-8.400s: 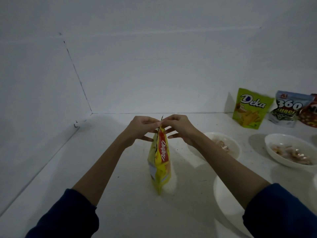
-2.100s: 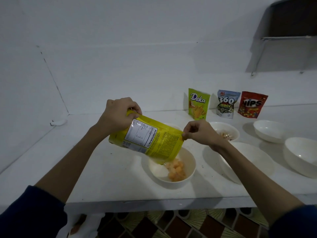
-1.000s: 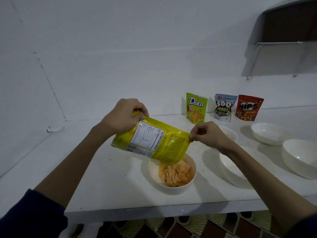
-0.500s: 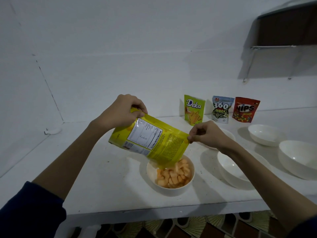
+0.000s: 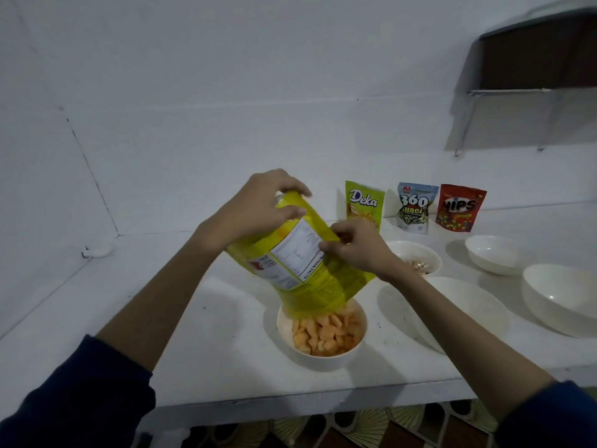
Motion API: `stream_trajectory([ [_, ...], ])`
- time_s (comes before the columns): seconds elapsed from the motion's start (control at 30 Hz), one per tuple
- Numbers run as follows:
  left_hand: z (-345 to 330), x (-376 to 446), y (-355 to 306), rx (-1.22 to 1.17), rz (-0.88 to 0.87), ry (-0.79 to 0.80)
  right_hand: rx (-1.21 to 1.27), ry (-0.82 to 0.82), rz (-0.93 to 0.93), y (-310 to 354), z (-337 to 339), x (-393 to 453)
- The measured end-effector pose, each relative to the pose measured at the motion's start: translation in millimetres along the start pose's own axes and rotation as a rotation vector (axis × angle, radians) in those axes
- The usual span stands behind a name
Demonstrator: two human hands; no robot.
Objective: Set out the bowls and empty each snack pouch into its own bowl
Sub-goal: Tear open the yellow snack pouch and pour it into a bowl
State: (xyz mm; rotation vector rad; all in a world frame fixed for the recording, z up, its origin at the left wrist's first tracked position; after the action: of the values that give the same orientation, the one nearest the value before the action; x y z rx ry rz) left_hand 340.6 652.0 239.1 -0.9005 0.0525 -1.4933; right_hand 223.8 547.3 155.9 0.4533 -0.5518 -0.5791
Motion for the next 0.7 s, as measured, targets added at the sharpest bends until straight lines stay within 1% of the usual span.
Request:
stream_trajectory([
  [0.07, 12, -12, 21, -0.147, 0.062, -0.109, 0.107, -0.050, -0.089, -20, 4, -3],
  [0.1, 14, -21, 38, -0.228, 0.146, -0.133, 0.183, -0.051, -0.124, -27, 7, -6],
  [0.17, 7, -39, 68, -0.393, 0.335, -0.122, 0.316, -0.015, -0.176, -35, 9, -13],
  [0.23, -10, -49, 91, -0.567, 0.443, -0.075, 0.353, 0.001, -0.183, -38, 8, -16],
  [0.3, -24, -51, 94, -0.695, 0.442, -0.074, 0.347, -0.016, -0.197, -40, 7, -16],
  [0.33, -27, -50, 92, -0.719, 0.423, -0.092, 0.340, -0.024, -0.202, -42, 7, -16],
  [0.43, -23, -43, 86, -0.741, 0.356, -0.135, 0.382, 0.028, -0.182, -45, 5, -16],
  [0.5, -21, -39, 82, -0.704, 0.328, -0.129, 0.449, 0.075, -0.135, -39, 9, -14],
  [0.6, -24, -34, 75, -0.654, 0.304, -0.108, 0.525, 0.025, -0.087, -26, 23, -5],
  [0.7, -25, -30, 71, -0.690, 0.291, -0.091, 0.494, -0.052, -0.079, -23, 32, 2],
])
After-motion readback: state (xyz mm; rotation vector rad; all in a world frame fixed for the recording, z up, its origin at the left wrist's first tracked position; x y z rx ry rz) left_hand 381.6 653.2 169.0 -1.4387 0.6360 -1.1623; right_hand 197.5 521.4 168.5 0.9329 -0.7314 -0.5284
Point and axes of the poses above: each hand's wrist, its own x-axis towards the middle knuckle, its own z-axis out of the back of the hand, y = z × x, the point moved 5 cm from there along x, towards the middle knuckle, and after that the axes turned 13 degrees about -x, right-handed, at the moved point
